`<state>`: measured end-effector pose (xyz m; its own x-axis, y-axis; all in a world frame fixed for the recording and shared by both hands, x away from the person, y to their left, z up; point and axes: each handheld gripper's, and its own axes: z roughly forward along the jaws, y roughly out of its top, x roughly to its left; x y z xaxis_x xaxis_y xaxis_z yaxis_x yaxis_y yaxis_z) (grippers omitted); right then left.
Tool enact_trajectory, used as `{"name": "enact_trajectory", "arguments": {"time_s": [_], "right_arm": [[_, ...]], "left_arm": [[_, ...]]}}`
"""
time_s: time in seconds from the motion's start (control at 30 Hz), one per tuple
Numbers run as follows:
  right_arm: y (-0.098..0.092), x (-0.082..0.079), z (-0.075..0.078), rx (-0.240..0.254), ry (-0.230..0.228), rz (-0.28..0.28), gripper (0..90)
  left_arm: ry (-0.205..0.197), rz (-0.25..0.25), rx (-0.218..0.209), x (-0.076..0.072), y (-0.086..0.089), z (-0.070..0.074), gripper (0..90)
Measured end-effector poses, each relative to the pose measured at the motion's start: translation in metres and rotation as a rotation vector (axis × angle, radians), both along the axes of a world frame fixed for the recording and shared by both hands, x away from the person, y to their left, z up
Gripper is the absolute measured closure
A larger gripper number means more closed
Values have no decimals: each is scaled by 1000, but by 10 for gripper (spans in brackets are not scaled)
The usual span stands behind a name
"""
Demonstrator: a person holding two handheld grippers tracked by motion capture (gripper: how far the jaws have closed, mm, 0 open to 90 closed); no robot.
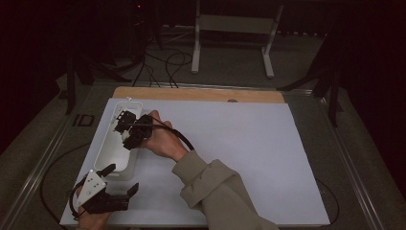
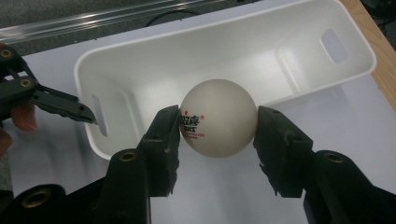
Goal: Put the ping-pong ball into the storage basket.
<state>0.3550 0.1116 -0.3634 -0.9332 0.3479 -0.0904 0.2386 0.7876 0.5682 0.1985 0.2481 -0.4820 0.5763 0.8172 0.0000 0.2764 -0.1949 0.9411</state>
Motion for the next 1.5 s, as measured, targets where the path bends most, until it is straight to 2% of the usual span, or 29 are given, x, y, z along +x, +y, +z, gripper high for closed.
{"name": "enact_trajectory", "arguments": {"time_s": [0.73,1.5], "right_arm": [[14,-9,-4,3,-8,33,509],[28,-16,-12,12,7,57,508]], "left_arm": [[1,-1,-2,0,0,0,0],[1,-1,-2,0,0,0,0]]}}
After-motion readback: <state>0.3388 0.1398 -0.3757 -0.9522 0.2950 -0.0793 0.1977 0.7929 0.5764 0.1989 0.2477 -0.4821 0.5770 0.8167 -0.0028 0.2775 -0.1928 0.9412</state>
